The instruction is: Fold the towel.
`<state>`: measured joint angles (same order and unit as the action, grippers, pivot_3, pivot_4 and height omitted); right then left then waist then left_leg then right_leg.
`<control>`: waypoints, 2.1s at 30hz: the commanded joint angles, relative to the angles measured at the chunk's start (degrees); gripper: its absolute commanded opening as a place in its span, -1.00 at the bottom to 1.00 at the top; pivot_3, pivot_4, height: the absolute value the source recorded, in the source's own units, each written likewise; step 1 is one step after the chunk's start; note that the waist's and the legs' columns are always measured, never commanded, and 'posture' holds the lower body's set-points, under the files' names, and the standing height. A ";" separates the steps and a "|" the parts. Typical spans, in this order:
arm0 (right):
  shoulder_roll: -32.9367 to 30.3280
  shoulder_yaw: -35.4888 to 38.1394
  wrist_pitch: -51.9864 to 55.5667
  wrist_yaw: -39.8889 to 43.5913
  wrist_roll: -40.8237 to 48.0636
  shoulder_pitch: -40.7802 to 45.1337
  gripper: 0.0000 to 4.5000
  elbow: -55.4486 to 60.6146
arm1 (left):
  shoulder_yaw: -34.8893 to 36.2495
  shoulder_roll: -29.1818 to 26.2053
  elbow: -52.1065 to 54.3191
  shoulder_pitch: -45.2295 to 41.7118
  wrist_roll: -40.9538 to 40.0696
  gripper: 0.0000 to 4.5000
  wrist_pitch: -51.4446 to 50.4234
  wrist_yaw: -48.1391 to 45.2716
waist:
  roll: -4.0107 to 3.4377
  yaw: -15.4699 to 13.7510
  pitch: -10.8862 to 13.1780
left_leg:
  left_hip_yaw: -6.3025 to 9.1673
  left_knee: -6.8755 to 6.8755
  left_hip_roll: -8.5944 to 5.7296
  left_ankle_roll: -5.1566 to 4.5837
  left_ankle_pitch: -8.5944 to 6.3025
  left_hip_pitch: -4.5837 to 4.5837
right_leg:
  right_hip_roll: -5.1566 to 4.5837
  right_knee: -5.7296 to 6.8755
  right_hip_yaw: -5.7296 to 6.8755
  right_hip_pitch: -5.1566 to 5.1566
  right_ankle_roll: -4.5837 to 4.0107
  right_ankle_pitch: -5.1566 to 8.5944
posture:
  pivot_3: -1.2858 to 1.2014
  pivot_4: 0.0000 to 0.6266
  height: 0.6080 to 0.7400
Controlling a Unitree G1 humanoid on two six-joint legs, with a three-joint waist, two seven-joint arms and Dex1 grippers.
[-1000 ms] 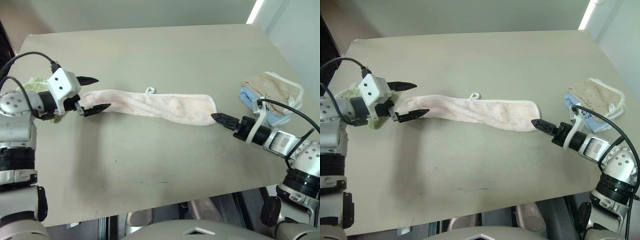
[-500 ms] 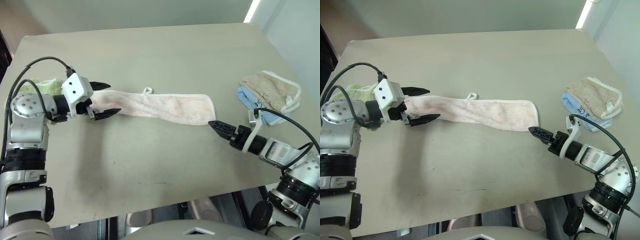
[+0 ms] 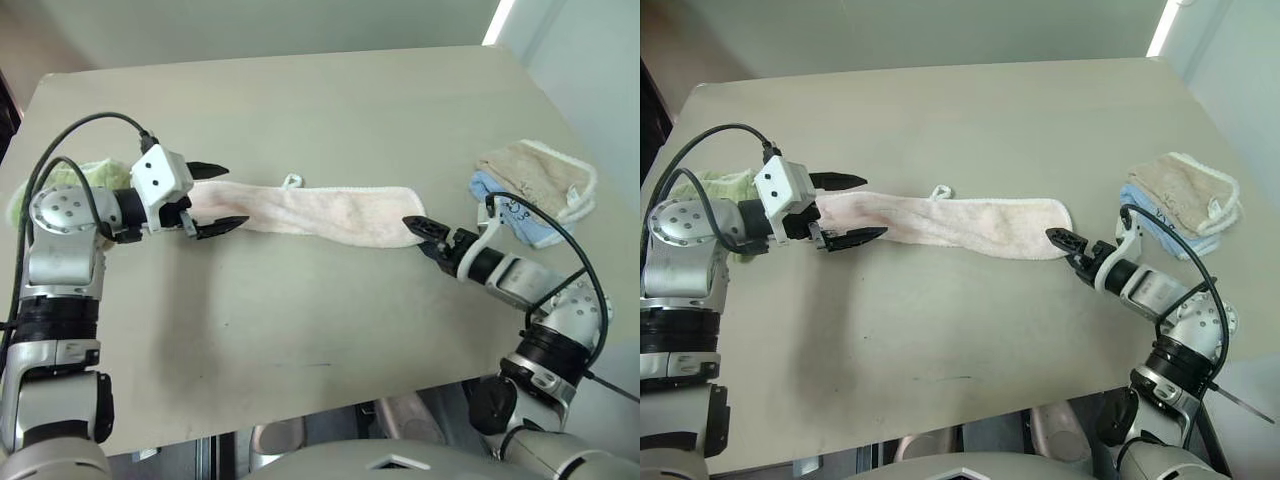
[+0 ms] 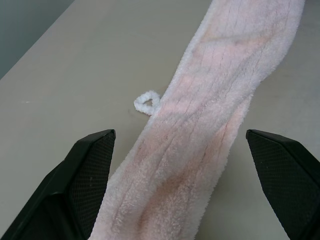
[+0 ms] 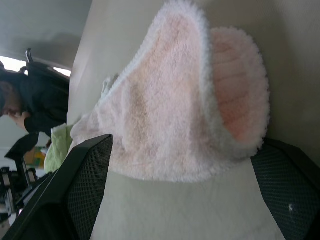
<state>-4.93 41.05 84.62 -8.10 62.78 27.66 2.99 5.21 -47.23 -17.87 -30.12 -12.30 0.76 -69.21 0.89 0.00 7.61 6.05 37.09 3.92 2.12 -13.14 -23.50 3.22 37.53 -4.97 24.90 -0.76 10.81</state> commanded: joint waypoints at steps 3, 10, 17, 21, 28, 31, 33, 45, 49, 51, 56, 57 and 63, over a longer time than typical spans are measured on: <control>1.35 1.10 -4.80 -5.14 -0.61 1.56 0.92 -1.67 | 0.46 -0.03 2.40 -0.59 -1.05 1.00 -0.10 0.83 | 0.00 -0.02 -0.01 | 0.00 0.01 0.00 -0.04 0.03 0.01 | -0.01 0.00 -0.01 -0.01 -0.04 -0.03 | 0.03 -0.52 1.00; -0.09 2.81 -7.17 -8.97 2.17 1.20 -0.07 -0.97 | 0.89 -0.14 3.02 0.03 -1.25 1.00 -0.13 1.26 | -0.03 -0.05 0.01 | 0.00 -0.03 0.00 -0.02 0.01 -0.03 | -0.03 0.00 -0.01 0.06 -0.02 0.00 | 0.03 -0.52 1.00; -5.86 5.17 -10.25 -11.44 4.32 1.88 -0.99 -1.93 | 0.60 0.19 2.97 0.03 -0.97 1.00 -0.02 1.53 | -0.04 -0.39 0.00 | -0.01 -0.04 0.01 0.03 -0.04 -0.42 | -0.09 0.00 0.01 0.42 0.48 -0.16 | 0.03 -0.52 1.00; -10.60 5.63 -11.65 -11.18 5.13 2.35 -0.99 -3.60 | 0.31 0.60 2.20 -0.60 -0.74 1.00 0.29 1.47 | -0.05 -0.39 0.01 | -0.01 -0.05 0.02 0.02 -0.04 -0.48 | -0.10 0.00 0.02 0.48 0.50 -0.18 | 0.03 -0.52 1.00; -22.05 -5.01 -13.55 -0.50 0.58 4.56 -0.99 -2.26 | -0.21 1.65 1.34 -1.23 -0.23 1.00 0.84 1.56 | -0.07 -0.37 0.02 | -0.04 -0.04 -0.01 0.02 -0.04 -0.50 | -0.12 -0.01 0.02 0.47 0.58 -0.18 | 0.03 -0.52 1.00; -28.21 -17.90 -16.02 10.02 -5.25 4.23 -0.99 3.73 | -0.59 2.12 1.35 -1.53 -0.17 1.00 0.84 1.73 | -0.10 -0.27 0.02 | -0.06 0.00 -0.04 0.01 -0.04 -0.49 | -0.11 0.00 0.03 0.45 0.64 -0.22 | 0.03 -0.52 1.00; -30.63 -24.52 -18.03 15.32 -8.40 5.14 -0.99 6.00 | -0.82 2.36 1.35 -1.67 -0.12 1.00 0.89 1.81 | -0.09 0.02 0.01 | -0.09 0.02 -0.08 0.01 -0.04 -0.49 | -0.08 0.00 0.03 0.45 0.66 -0.23 | 0.03 -0.52 1.00; -26.22 -56.71 -29.78 33.89 -30.37 17.59 -0.99 -0.76 | -1.67 4.15 2.00 -2.44 -0.08 1.00 0.54 3.35 | -0.09 0.06 0.01 | -0.08 0.18 0.10 -0.01 -0.02 -0.50 | 0.01 -0.03 0.04 0.43 0.66 -0.28 | 0.03 -0.52 1.00; -23.08 -59.45 -31.97 36.50 -34.80 18.55 -0.99 -4.95 | -1.07 3.88 3.18 -1.54 -0.42 1.00 0.11 4.05 | -0.10 -0.23 0.01 | -0.06 0.17 0.12 -0.01 -0.02 -0.53 | -0.07 -0.01 0.11 0.49 0.58 -0.33 | 0.03 -0.52 1.00; -21.97 -59.52 -32.30 37.61 -35.87 18.68 -0.99 -5.78 | -0.88 3.66 3.65 -1.08 -0.49 1.00 -0.05 4.29 | -0.10 -0.20 0.01 | -0.08 0.14 0.11 -0.01 -0.02 -0.54 | -0.10 -0.01 0.11 0.53 0.56 -0.33 | 0.03 -0.52 1.00; -19.74 -58.30 -32.09 39.77 -37.34 18.76 -0.53 -6.55 | -0.53 3.36 4.87 -0.06 -0.72 1.00 -0.56 4.69 | -0.10 -0.09 0.01 | -0.10 0.11 0.12 0.00 -0.02 -0.54 | -0.10 -0.01 0.11 0.55 0.48 -0.29 | 0.03 -0.52 1.00; -19.51 -57.80 -32.07 39.91 -37.60 18.79 -0.38 -6.64 | -0.53 3.34 5.02 -0.02 -0.75 1.00 -0.68 4.79 | -0.10 -0.08 0.01 | -0.10 0.11 0.12 0.00 -0.02 -0.54 | -0.10 0.00 0.11 0.55 0.46 -0.29 | 0.03 -0.52 1.00; -20.65 -51.44 -35.59 41.82 -36.66 17.54 0.53 -0.16 | -0.35 3.67 6.50 0.32 -1.46 1.00 -2.09 5.48 | -0.10 -0.20 0.01 | -0.10 0.12 0.10 0.02 -0.01 -0.54 | -0.12 0.04 0.12 0.55 0.43 -0.31 | 0.03 -0.52 1.00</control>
<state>-24.41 -14.04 52.03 32.29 25.64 44.82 -2.30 3.39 -43.01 -13.73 -29.97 -12.31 -0.90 -64.38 0.79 -0.20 7.62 5.95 37.21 4.02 2.14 -13.15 -24.04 3.10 37.57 -4.85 25.45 -0.32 10.50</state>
